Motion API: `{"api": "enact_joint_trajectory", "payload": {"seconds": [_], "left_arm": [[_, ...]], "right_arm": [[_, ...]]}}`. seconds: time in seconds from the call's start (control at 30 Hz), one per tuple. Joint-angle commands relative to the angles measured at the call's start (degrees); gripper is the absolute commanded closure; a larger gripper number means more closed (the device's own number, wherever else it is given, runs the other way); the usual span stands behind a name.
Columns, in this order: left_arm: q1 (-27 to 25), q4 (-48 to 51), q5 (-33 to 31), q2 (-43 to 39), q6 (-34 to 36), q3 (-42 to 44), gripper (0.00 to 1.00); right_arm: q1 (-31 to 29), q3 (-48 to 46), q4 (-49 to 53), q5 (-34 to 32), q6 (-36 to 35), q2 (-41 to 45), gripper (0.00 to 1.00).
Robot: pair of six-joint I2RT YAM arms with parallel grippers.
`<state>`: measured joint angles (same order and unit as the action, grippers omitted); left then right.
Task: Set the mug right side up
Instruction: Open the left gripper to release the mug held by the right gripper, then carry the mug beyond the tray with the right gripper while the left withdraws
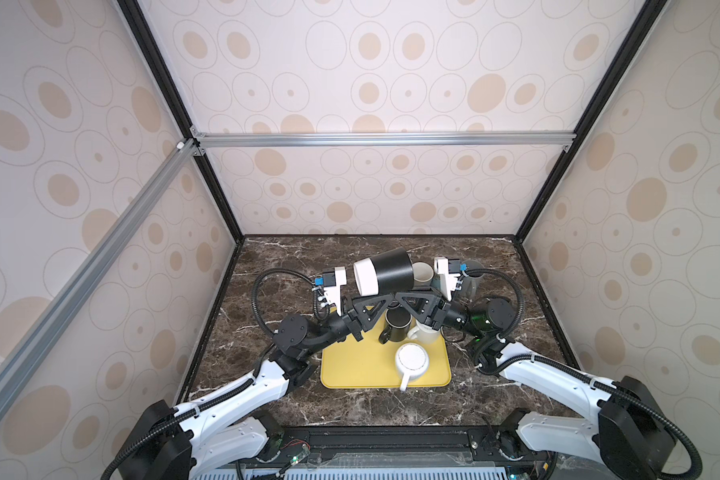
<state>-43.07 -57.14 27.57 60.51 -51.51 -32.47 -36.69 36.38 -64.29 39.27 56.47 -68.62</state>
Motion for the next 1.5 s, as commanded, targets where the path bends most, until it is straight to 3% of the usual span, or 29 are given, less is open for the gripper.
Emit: {"api": "enact_joint_trajectory", "payload": {"seconds": [0.0, 0.27, 0.5, 0.57, 0.6, 0.63, 0.73, 0.97, 1.2, 1.37, 1.47], "left_arm": [[0.04, -6.77, 2.45, -0.48, -0.70, -0.75, 1.00], [0.09, -7.76, 3.39, 0.48, -1.48, -0.58, 1.00], [0.10, -7.03, 2.78, 0.25, -0.84, -0.01, 1.00], [0.14, -4.62, 1.61, -0.37, 0.14, 0.04, 1.00], [0.26, -2.45, 0.86, -0.90, 1.21, -0.11, 0.93], [0.35, -0.21, 0.13, -1.51, 2.09, -0.30, 0.74], [0.62, 5.48, -3.43, -3.50, 4.73, -0.45, 0.01], [0.89, 21.76, -13.35, -9.06, 11.44, -1.61, 0.00], [0.97, 44.20, -32.06, -14.39, 15.87, -4.90, 0.00], [1.12, 50.41, -39.13, -16.37, 18.21, -5.63, 0.00], [1.18, 46.02, -37.71, -19.55, 20.18, -1.92, 0.00]], "right_arm": [[-0.15, 1.69, -2.77, -0.66, 1.39, -0.29, 0.73], [-0.38, 1.93, -3.37, -0.39, 1.83, -0.83, 0.76], [-0.39, 2.07, -3.30, -0.84, 1.90, -0.96, 1.00], [-0.42, 2.02, -2.94, -1.45, 1.77, -0.65, 1.00], [-0.40, 2.11, -2.12, -1.71, 1.34, -0.26, 1.00], [-0.38, 2.15, -1.04, -2.05, 0.76, 0.08, 1.00], [-0.38, 2.37, 2.14, -3.41, -0.50, 1.07, 1.00], [0.09, 2.61, 6.97, -8.58, -1.36, 1.89, 1.00], [1.26, 7.93, 24.18, -12.32, -8.61, 3.01, 1.00], [1.27, 13.32, 40.69, -21.24, -17.34, 3.14, 1.00], [1.27, 16.66, 48.28, -26.39, -21.34, 2.04, 1.00]]}}
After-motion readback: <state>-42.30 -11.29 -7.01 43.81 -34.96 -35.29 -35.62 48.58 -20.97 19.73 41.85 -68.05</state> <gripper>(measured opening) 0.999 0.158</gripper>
